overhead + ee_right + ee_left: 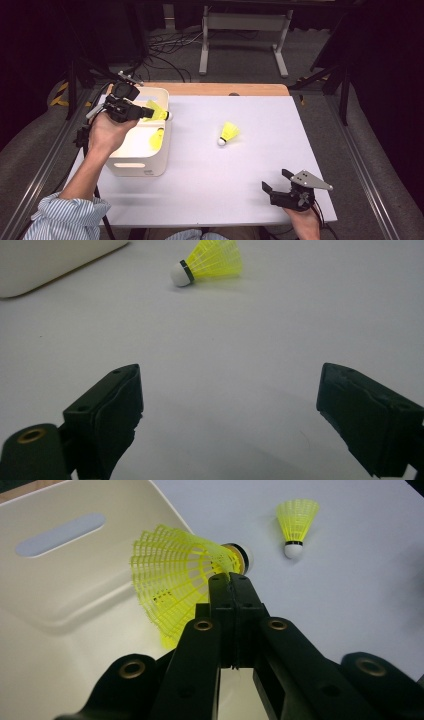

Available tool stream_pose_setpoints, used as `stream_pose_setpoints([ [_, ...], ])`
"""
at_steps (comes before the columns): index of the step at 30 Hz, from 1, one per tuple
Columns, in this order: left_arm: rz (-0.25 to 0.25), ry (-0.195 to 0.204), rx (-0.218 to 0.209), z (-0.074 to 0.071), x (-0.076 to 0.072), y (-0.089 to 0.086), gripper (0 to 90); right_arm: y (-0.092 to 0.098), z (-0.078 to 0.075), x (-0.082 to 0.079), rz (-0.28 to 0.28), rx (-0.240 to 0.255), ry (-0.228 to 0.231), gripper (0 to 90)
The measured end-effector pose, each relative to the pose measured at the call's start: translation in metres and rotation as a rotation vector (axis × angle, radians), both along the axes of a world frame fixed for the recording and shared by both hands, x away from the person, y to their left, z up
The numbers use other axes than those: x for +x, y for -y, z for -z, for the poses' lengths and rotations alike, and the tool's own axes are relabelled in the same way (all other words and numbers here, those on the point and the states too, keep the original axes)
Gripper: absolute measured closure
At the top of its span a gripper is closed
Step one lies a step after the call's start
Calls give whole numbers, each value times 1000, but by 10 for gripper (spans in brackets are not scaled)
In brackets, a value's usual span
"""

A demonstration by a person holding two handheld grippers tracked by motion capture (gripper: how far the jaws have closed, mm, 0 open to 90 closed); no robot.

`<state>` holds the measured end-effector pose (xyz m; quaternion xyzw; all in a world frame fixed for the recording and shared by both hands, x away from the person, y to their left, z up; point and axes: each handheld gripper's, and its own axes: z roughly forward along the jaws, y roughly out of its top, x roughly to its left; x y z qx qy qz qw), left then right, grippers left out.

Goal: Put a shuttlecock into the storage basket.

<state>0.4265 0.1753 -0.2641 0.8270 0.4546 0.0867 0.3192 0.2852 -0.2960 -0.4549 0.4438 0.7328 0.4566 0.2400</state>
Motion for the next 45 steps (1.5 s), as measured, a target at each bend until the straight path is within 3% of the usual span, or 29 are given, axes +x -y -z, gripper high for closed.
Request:
stream_pose_setpoints([
  [15, -54, 12, 5, 3, 0, -16, 900, 0, 0, 0, -2, -5, -2, 119],
  [26, -96, -8, 24, 14, 5, -27, 900, -1, 0, 0, -7, -10, -3, 119],
  [45, -135, -36, 67, 36, 19, -27, 900, 0, -1, 0, 0, -4, 4, 120],
])
